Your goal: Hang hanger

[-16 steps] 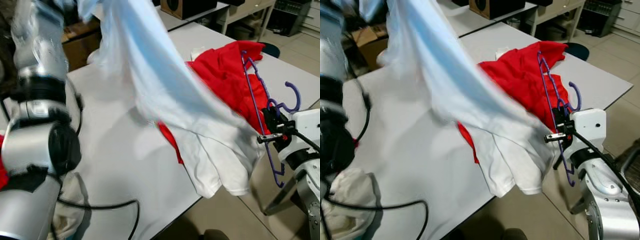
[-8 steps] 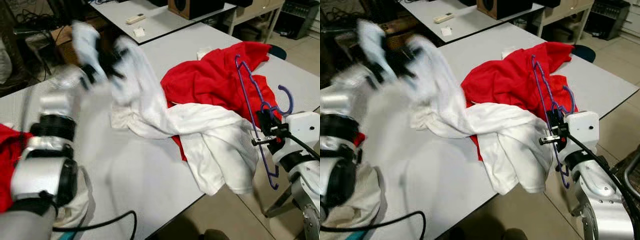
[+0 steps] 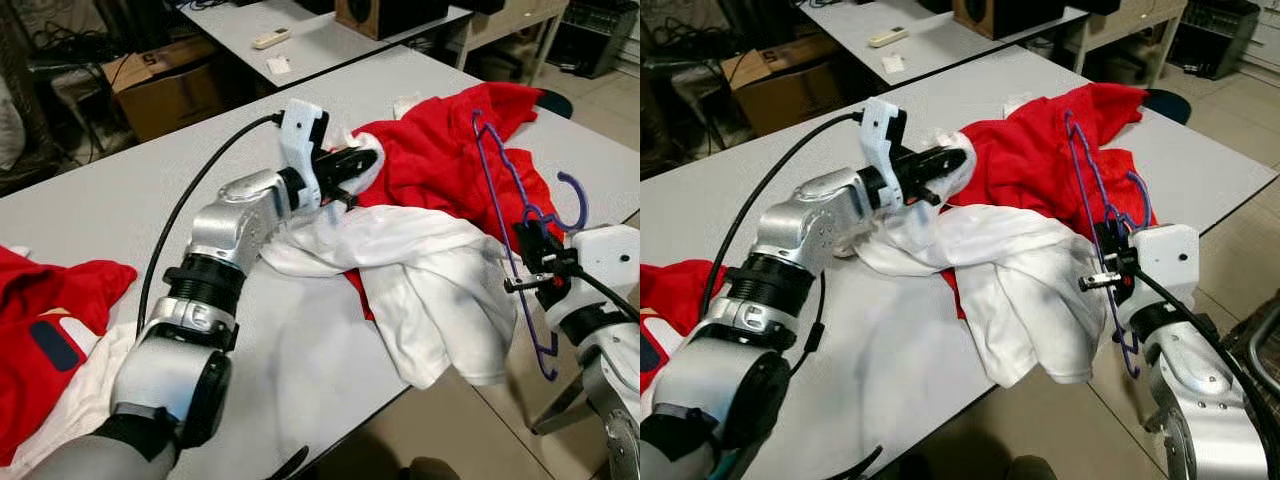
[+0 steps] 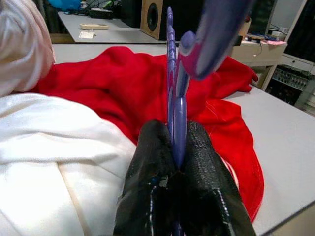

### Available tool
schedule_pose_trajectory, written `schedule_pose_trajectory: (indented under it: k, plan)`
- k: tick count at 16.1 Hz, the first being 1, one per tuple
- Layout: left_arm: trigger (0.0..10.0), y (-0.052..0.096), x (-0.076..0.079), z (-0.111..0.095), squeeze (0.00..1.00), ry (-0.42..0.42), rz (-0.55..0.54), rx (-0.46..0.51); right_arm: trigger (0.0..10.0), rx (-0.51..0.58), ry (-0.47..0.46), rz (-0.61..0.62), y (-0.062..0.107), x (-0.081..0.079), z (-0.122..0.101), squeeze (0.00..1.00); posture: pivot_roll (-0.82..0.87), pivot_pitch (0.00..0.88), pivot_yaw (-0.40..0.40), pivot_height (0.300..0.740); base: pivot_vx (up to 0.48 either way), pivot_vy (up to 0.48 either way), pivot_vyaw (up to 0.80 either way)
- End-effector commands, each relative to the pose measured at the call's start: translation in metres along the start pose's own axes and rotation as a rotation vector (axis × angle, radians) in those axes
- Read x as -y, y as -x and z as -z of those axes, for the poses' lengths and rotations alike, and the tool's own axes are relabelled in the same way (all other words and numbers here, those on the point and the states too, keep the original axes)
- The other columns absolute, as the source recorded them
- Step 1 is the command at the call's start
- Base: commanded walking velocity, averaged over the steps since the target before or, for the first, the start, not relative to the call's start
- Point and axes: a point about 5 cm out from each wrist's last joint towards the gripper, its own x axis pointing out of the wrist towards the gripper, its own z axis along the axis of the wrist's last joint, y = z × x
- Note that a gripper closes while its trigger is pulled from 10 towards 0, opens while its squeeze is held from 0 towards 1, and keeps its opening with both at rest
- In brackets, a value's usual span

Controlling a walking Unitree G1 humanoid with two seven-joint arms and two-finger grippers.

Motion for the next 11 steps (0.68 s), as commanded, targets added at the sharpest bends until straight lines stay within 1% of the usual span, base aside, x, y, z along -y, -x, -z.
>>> schedule_pose_trajectory:
  k: [1, 2, 3, 4, 5, 7, 8, 9, 10, 11]
  plan:
    - [10.0, 0.002, -0.007, -0.01, 1.0, -0.03, -0.067, 0.023, 10.0, 0.01, 0.012, 0.024, 0.002, 0.003, -0.003, 0.0, -0.22, 0.0, 0.142, 0.74, 0.0, 0.0, 0.0]
    - [10.0, 0.002, -0.008, -0.011, 1.0, -0.043, -0.085, 0.026, 10.0, 0.01, 0.013, 0.026, 0.002, 0.004, -0.003, 0.0, -0.22, 0.0, 0.142, 0.74, 0.0, 0.0, 0.0]
    - [10.0, 0.006, -0.013, -0.015, 1.0, -0.072, -0.116, 0.034, 10.0, 0.003, 0.016, 0.033, 0.003, 0.005, -0.002, 0.0, -0.22, 0.0, 0.142, 0.74, 0.0, 0.0, 0.0]
    - [10.0, 0.014, -0.019, -0.02, 1.0, -0.089, -0.111, 0.042, 10.0, -0.002, 0.018, 0.039, 0.004, 0.007, -0.001, 0.0, -0.22, 0.0, 0.141, 0.74, 0.0, 0.0, 0.0]
    - [10.0, 0.019, -0.024, -0.022, 1.0, -0.102, -0.122, 0.035, 10.0, -0.001, 0.021, 0.04, 0.004, 0.008, -0.001, 0.0, -0.22, 0.0, 0.141, 0.74, 0.0, 0.0, 0.0]
    - [10.0, 0.041, -0.038, -0.021, 1.0, -0.19, -0.125, -0.009, 10.0, 0.002, 0.026, 0.047, 0.005, 0.011, -0.003, 0.0, -0.23, 0.0, 0.142, 0.74, 0.0, 0.0, 0.0]
    - [10.0, 0.056, -0.042, -0.014, 0.68, -0.249, -0.07, -0.07, 10.0, 0.004, 0.027, 0.027, 0.006, 0.013, -0.003, 0.0, -0.22, 0.0, 0.135, 0.74, 0.0, 0.0, 0.0]
    - [10.0, 0.063, -0.043, -0.009, 0.08, -0.275, -0.044, -0.106, 10.0, 0.007, 0.029, 0.001, 0.007, 0.013, -0.004, 0.0, -0.22, 0.0, 0.135, 0.74, 0.0, 0.0, 0.0]
    - [10.0, 0.078, -0.045, 0.002, 0.0, -0.33, 0.006, -0.202, 10.0, 0.027, 0.028, -0.102, 0.011, 0.01, -0.01, 0.0, -0.22, 0.0, 0.128, 0.74, 0.0, 0.0, 0.0]
    - [10.0, 0.087, -0.046, 0.01, 0.0, -0.359, 0.035, -0.271, 10.0, 0.047, 0.031, -0.194, 0.014, 0.007, -0.016, 0.0, -0.22, 0.0, 0.122, 0.74, 0.0, 0.0, 0.0]
